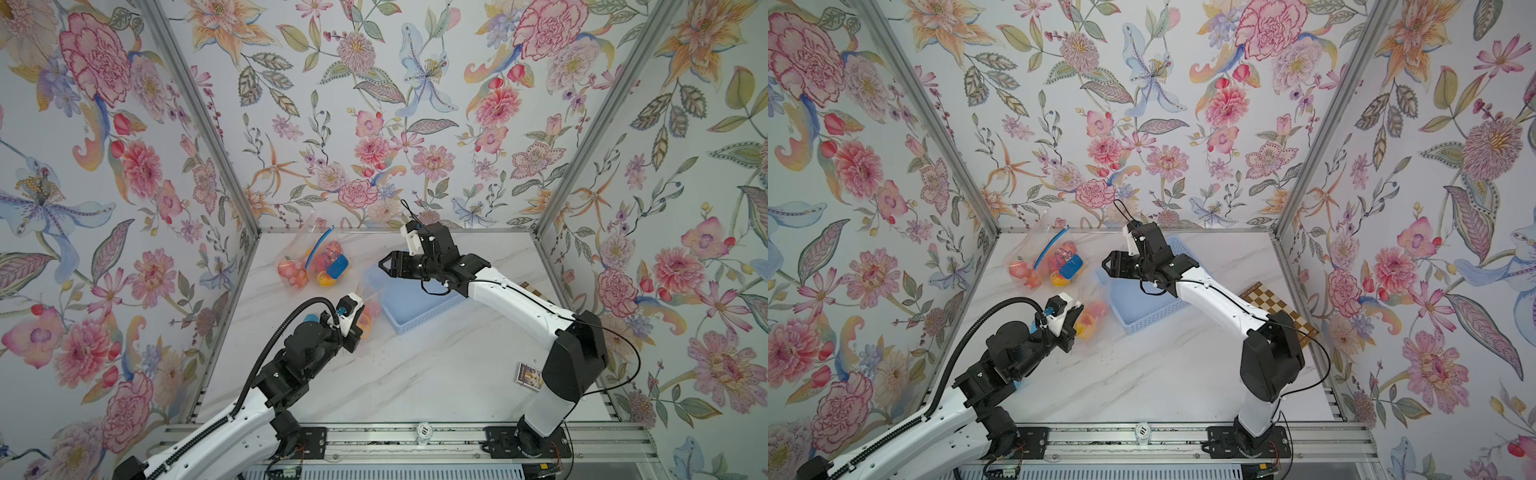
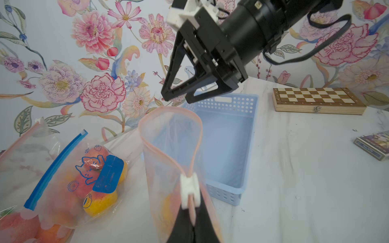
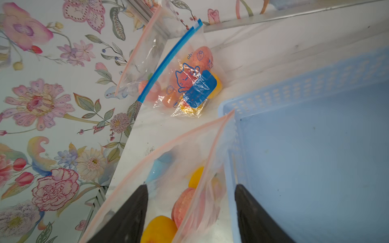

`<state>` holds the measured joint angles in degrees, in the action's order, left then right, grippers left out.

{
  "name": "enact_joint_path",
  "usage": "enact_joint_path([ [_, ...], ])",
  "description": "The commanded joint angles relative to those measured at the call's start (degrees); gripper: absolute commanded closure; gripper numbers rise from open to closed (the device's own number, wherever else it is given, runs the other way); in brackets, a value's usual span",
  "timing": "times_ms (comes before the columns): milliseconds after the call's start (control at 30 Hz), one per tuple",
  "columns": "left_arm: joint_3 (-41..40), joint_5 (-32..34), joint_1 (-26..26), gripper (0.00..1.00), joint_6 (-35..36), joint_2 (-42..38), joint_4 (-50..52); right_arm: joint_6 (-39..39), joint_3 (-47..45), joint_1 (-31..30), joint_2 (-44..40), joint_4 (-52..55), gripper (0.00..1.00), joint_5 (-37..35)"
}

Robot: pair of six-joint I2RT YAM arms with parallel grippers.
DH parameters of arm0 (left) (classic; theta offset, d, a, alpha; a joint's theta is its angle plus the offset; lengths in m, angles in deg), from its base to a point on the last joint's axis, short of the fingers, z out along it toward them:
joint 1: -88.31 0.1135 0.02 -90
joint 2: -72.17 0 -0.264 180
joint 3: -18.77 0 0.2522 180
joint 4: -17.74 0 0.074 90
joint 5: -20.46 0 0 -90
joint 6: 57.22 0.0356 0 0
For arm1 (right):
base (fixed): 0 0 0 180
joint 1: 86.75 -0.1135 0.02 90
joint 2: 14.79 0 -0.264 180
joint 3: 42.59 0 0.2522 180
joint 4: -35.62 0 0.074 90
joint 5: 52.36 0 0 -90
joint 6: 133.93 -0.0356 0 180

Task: Place the peach in a zip-top bag and seal the zipper
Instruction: Zip the zipper on the zipper food storage bag.

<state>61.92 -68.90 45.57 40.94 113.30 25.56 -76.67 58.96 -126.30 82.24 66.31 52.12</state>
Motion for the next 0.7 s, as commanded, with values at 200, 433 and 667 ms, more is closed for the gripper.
enact_joint_path([
  [200,11.7,-19.4,0.5,1.00,1.7,2.3,14.2,8.3,-9.1,1.1,-17.0,0.2,0.21,-9.7],
  [433,15.6,-34.0,0.4,1.00,1.2,2.4,15.4,10.5,-14.4,2.7,-25.7,0.3,0.11,-14.7],
  [667,17.3,-41.0,-1.8,1.00,-0.7,6.5,10.3,12.3,-17.7,3.6,-31.3,0.3,0.01,-17.8],
])
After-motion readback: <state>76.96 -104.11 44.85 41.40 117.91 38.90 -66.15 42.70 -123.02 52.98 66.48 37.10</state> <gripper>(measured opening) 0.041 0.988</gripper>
